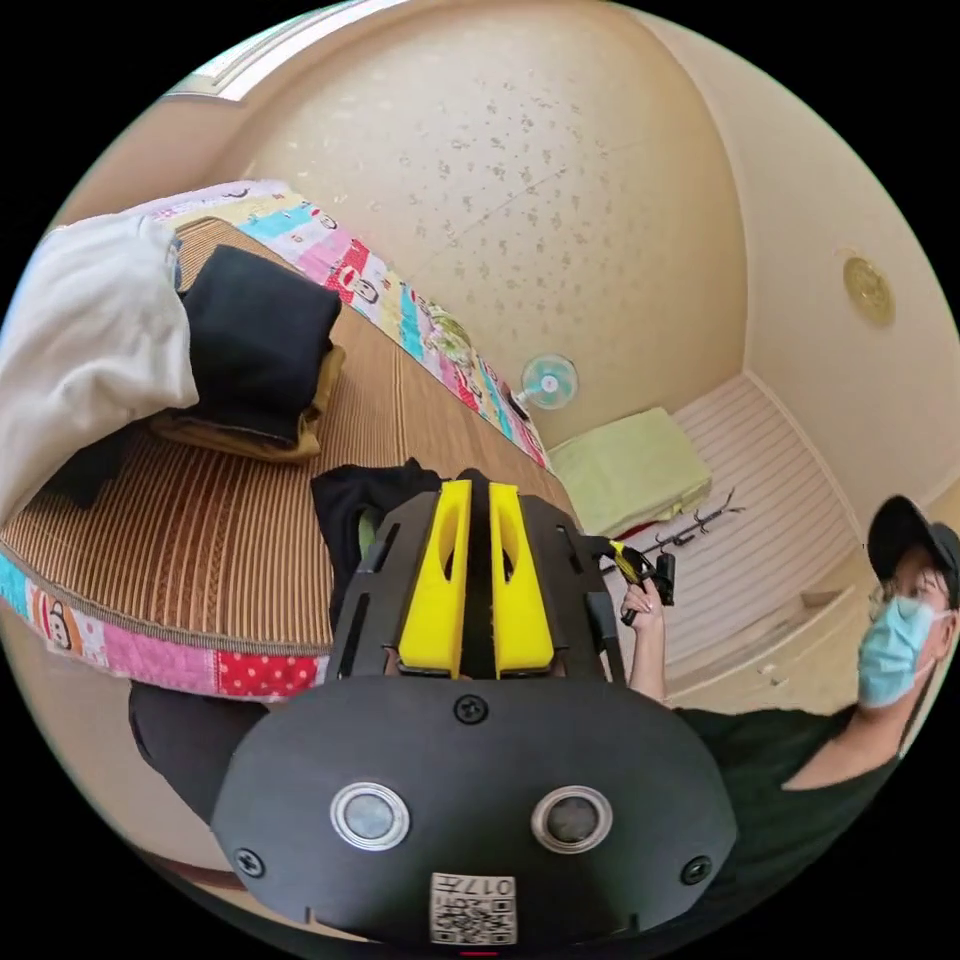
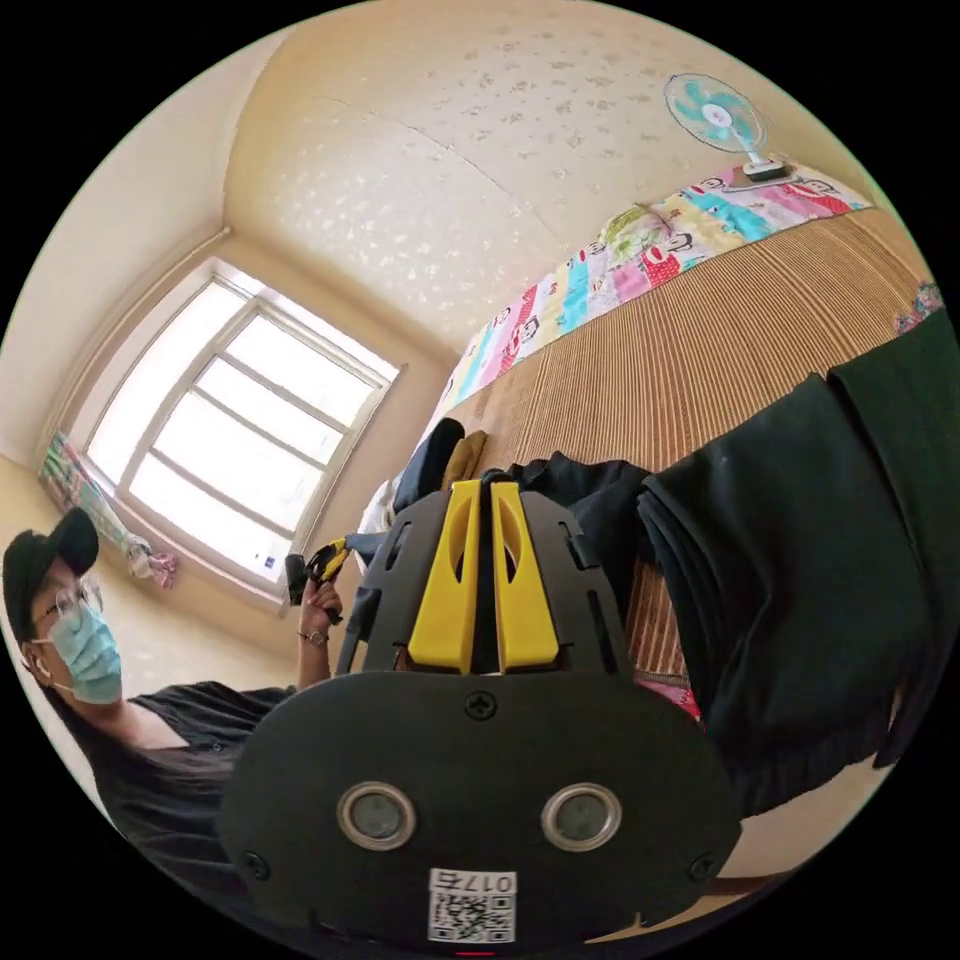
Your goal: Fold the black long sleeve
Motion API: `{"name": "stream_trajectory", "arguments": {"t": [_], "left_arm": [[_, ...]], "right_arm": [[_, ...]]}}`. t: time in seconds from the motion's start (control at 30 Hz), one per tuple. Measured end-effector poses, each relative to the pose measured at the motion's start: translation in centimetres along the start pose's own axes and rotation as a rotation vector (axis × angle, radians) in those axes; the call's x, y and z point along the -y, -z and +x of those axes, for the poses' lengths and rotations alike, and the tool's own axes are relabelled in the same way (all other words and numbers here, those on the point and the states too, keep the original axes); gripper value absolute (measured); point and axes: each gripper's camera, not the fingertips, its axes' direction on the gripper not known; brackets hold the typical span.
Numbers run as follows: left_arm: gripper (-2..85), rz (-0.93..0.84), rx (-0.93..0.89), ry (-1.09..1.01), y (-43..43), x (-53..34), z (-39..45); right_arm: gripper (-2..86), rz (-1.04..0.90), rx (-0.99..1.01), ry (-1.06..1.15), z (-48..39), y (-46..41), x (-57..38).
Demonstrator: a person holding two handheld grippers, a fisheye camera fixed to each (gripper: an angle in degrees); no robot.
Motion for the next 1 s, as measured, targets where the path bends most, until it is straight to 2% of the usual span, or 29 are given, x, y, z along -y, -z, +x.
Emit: {"name": "stream_trajectory", "arguments": {"t": [0.1, 0.2, 0.33, 0.5, 0.6, 0.67, 0.8, 0.9, 1.0], "left_arm": [[6.7, -0.034, 0.182, 0.075, -7.2, 4.9, -3.0], [10.5, -0.050, 0.306, 0.066, -10.6, 4.8, -3.4], [13.6, -0.059, 0.406, 0.037, -10.7, -1.2, -2.1], [17.3, -0.045, 0.444, 0.242, -9.1, -10.2, -3.3], [16.7, -0.044, 0.295, 0.373, -10.2, -13.4, -4.9], [15.9, -0.076, 0.213, 0.409, -12.1, -13.5, -5.8], [13.1, -0.099, 0.289, 0.515, -13.8, -12.4, -5.7], [12.4, -0.109, 0.374, 0.462, -14.3, -11.8, -3.6], [13.2, -0.106, 0.386, 0.508, -15.4, -12.5, -3.9]], "right_arm": [[5.1, -0.037, -0.207, -0.094, 1.8, -7.2, 5.6], [8.1, -0.051, -0.415, -0.116, 1.0, -12.5, 6.1], [8.1, -0.075, -0.316, 0.115, -4.3, -17.0, 1.1], [4.2, -0.137, -0.274, 0.299, -8.4, -23.1, -6.3], [2.3, -0.089, -0.358, 0.455, -10.4, -27.6, -11.3], [1.5, -0.238, -0.419, 0.449, -9.6, -32.3, -13.1], [0.8, -0.247, -0.488, 0.372, -11.8, -31.9, -12.8], [0.6, -0.085, -0.524, 0.477, -13.9, -29.4, -14.9], [0.4, -0.274, -0.669, 0.524, -11.5, -33.2, -16.7]]}}
